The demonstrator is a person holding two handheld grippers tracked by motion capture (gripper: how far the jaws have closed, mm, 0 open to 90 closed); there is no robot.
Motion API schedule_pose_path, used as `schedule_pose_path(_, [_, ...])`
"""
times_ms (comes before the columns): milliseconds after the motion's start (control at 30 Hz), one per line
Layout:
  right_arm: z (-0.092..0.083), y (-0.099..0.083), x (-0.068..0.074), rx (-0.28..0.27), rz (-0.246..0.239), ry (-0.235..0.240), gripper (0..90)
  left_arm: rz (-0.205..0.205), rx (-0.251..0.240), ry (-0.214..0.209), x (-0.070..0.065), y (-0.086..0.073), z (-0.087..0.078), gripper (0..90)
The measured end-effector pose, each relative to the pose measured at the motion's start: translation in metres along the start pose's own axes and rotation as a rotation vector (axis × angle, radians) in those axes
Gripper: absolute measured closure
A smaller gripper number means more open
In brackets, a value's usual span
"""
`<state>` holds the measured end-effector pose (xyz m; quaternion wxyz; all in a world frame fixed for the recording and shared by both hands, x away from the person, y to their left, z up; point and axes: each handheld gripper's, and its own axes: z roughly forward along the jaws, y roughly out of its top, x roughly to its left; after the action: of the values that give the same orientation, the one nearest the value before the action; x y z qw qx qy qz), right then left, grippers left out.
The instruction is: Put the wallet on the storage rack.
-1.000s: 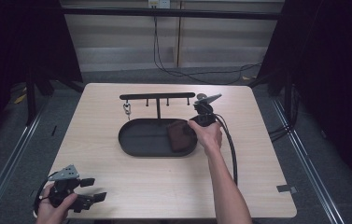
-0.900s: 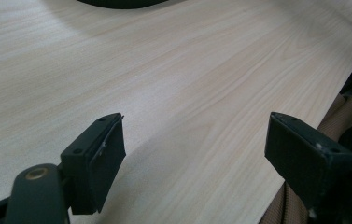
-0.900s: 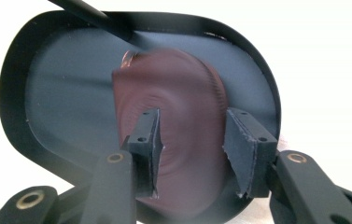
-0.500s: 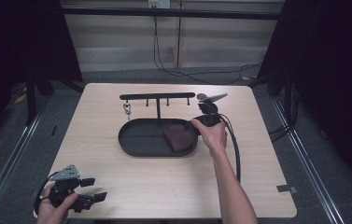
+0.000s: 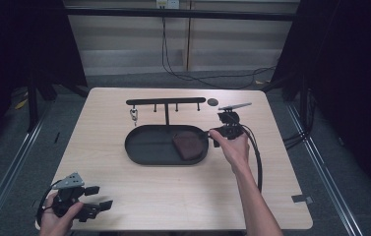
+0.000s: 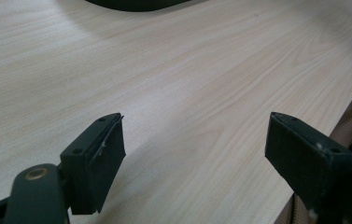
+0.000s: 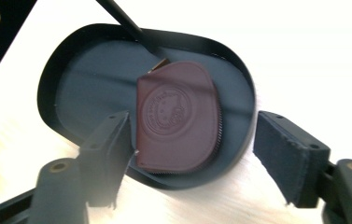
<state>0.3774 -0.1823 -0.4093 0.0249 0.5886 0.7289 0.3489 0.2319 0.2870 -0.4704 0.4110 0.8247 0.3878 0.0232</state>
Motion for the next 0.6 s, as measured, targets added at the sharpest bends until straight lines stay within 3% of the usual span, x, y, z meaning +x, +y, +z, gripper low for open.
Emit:
schedule_pose_path(267, [-0.017,-0.017,-0.006,-0.014,-0.018,-0.030,21.6,-0.005,-0.016,-0.005,0.003,0.000,-0.002,19.6])
schedule_pose_path(433, [-0.031,-0.031,-0.003,-0.065,-0.062,-0.017,16.9,-0.011,-0.016,0.002,0.004,0.000,-0.003,19.6])
schedule_pose_path(600, [-0.044,-0.048,-0.004,-0.117,-0.073,-0.008,16.5,-0.022,-0.024,0.000,0.004,0.000,-0.002,19.7])
